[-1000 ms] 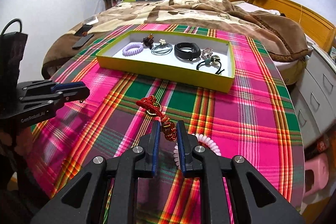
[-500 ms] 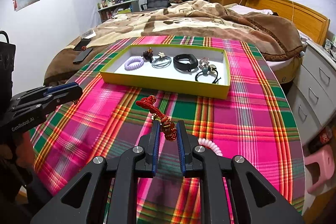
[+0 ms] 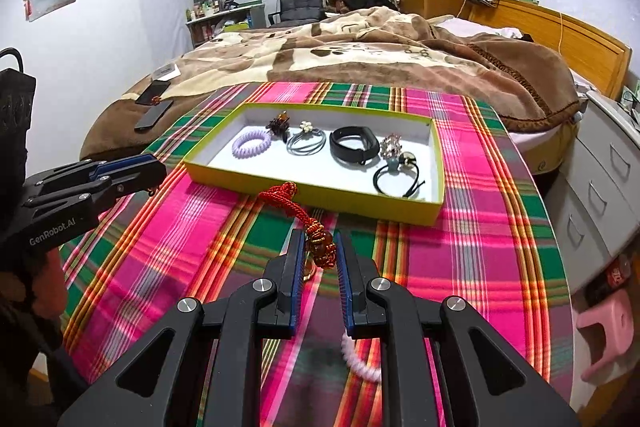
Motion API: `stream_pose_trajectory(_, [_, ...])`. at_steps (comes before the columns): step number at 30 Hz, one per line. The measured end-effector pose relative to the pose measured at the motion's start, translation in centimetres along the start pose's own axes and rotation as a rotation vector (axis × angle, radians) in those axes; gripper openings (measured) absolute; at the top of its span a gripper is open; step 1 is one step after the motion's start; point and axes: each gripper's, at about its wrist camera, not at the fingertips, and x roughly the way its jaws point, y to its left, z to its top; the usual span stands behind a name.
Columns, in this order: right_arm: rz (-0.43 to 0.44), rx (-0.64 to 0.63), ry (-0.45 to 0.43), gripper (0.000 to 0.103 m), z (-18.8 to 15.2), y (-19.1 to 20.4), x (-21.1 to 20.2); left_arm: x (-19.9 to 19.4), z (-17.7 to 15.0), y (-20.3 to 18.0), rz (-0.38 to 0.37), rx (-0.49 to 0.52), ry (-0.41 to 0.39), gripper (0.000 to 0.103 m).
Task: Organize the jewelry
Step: 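Lower both held items into the yellow box and open both tools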
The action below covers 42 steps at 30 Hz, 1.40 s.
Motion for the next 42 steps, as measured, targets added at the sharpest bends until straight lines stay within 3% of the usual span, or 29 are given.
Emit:
stream_pose_trajectory(21, [-0.026, -0.021, 0.068, 0.016, 5.2, -2.2, 7.6, 8.9, 4.2, 1.9, 0.034, 0.047, 0.065, 0.019])
stream_pose_trajectory(31, [-0.036, -0.043, 0.147, 0.016, 5.6, -2.4, 11.2, 12.8, 4.3, 2.4, 0.033, 0.052, 0.135, 0.019])
stream_pose_trajectory(42, [-0.035, -0.042, 0.18, 0.016, 5.5, -2.9, 12.4, 15.3, 3.7, 2.4, 0.045, 0.063, 0.217, 0.02])
